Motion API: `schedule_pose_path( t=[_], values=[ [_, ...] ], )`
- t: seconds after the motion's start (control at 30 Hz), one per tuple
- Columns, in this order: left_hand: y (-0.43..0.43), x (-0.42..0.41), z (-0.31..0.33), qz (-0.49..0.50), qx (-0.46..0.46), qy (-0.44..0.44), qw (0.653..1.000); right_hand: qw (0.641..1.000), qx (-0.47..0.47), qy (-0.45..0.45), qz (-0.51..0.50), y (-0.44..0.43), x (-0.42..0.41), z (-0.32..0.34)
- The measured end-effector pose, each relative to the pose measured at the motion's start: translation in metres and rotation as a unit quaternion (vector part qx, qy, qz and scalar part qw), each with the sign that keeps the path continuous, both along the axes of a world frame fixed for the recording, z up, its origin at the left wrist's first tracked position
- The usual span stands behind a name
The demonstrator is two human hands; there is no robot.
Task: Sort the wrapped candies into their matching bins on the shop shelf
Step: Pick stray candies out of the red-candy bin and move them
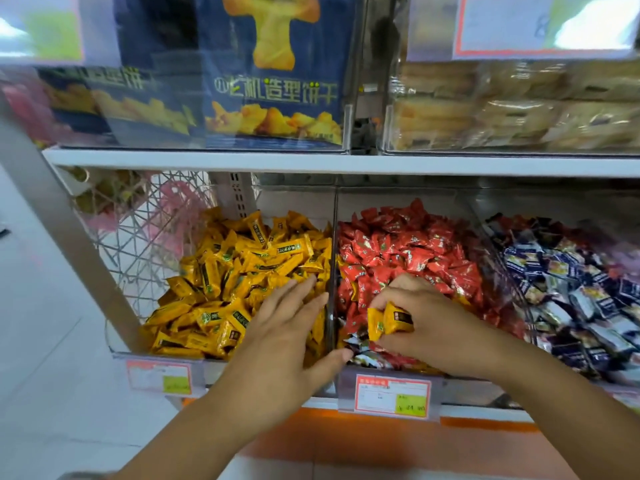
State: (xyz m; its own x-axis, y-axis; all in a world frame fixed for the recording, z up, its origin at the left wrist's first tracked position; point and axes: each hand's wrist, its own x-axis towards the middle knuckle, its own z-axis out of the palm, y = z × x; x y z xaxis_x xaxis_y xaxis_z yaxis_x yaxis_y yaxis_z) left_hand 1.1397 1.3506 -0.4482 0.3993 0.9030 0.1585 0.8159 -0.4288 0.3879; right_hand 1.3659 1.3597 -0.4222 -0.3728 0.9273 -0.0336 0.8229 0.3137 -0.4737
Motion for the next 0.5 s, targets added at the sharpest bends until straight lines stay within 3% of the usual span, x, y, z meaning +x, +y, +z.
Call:
schedule_pose_path(
  t=[0.13,0.37,0.43,0.5],
  values=[
    [-0.005,0.0,0.0,0.007,0.002,0.004,1.0,0.998,-0.042,0.038,-0.038,-0.003,0.004,0.009],
    [-0.008,0.004,0.0,0.006,0.019,0.024,1.0,0.987,0.083,-0.044,-0.128,-0.005,0.005,0.018],
    [-0.009,0.007,0.0,0.003,0.029,0.013,0.999,0.984,0.096,0.003,-0.151,-0.005,0.001,0.025],
    [-0.007,0.006,-0.006,0.007,0.074,-0.004,0.997,0.967,0.127,0.141,-0.169,-0.001,-0.008,0.035]
  ],
)
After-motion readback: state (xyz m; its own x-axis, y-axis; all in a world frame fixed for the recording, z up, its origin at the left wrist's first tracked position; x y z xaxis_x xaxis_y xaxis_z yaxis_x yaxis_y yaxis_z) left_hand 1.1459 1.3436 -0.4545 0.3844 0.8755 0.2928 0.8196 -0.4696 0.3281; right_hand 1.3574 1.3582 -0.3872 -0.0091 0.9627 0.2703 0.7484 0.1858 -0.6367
